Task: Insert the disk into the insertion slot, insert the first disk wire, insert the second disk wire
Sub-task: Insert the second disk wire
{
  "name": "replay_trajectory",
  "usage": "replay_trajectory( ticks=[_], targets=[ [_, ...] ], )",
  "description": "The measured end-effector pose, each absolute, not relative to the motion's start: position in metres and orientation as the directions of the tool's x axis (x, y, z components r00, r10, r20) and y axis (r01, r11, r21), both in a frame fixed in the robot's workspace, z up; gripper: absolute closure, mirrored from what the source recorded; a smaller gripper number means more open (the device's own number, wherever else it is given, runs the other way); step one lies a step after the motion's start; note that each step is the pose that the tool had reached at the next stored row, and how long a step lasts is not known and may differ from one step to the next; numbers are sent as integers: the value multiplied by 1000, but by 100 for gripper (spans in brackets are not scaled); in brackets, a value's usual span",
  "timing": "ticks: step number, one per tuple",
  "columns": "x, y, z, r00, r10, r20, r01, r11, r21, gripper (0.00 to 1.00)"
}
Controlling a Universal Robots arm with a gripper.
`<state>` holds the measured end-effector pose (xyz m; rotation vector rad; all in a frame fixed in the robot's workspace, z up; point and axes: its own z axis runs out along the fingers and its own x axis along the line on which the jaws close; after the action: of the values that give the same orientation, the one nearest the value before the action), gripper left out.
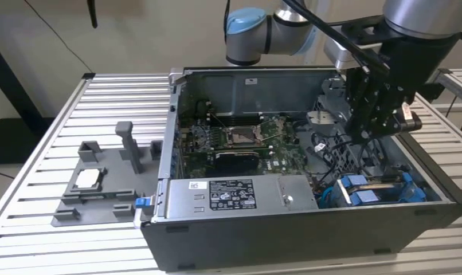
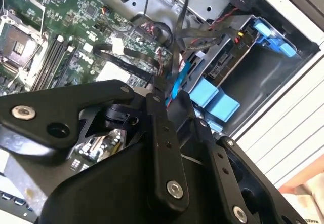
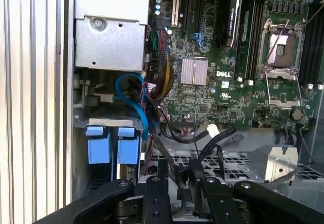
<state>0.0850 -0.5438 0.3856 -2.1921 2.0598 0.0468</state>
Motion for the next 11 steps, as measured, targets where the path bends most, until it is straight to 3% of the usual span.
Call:
replay_trajectory(
  ticks=[3,6,11],
  targets=[
    [85,-544,385,70,-991,-117,-995,-60,-84,71],
    [85,-546,385,70,-990,-125,-994,-60,-86,89],
    [86,-552,385,71,-988,-137,-995,-59,-86,89]
  ],
)
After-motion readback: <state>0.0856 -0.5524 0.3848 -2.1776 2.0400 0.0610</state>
